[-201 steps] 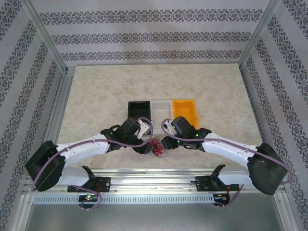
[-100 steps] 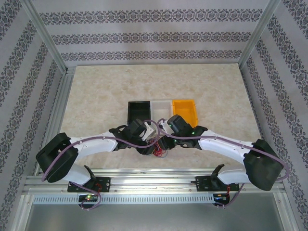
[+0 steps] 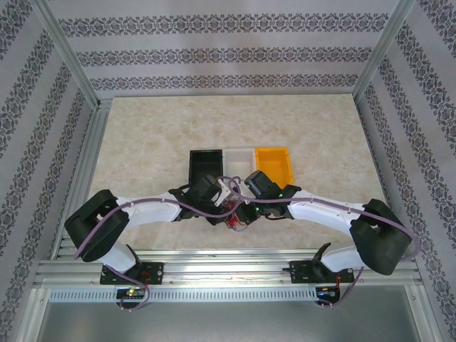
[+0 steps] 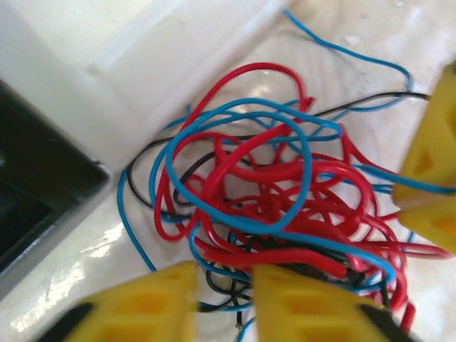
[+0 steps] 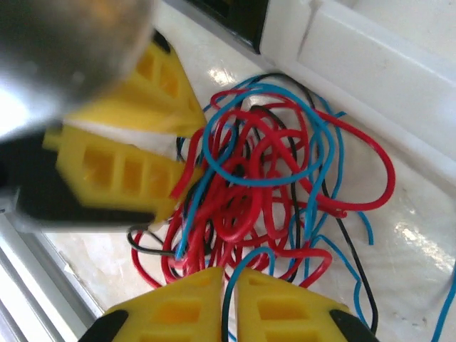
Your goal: Untangle the cables
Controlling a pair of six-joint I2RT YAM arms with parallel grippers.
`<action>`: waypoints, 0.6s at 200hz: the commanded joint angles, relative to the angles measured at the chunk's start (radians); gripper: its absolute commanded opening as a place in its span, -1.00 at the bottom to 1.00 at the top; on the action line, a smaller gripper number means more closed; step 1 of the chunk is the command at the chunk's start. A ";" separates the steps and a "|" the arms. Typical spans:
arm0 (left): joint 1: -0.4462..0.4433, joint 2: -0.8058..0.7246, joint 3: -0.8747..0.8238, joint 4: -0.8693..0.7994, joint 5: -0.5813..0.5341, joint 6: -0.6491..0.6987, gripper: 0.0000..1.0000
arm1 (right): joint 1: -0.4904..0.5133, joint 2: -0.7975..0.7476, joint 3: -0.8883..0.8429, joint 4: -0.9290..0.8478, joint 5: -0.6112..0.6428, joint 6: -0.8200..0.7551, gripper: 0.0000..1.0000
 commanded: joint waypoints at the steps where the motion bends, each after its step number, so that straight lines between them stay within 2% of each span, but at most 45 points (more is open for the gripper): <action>1: -0.010 0.063 0.018 0.073 -0.156 -0.044 -0.87 | -0.013 0.048 0.035 0.008 0.006 -0.015 -0.76; 8: -0.010 0.085 0.024 0.084 -0.208 -0.058 -1.00 | -0.023 0.071 0.044 0.014 0.006 -0.014 -0.77; 63: 0.005 0.216 0.100 0.131 -0.461 -0.142 -1.00 | -0.162 0.283 0.188 0.093 -0.033 -0.001 -0.83; 93: 0.026 0.281 0.174 0.119 -0.539 -0.209 -1.00 | -0.187 0.393 0.322 0.097 -0.050 0.009 -0.85; 120: 0.053 0.298 0.190 0.166 -0.540 -0.259 -1.00 | -0.185 0.425 0.371 0.104 -0.080 0.044 -0.85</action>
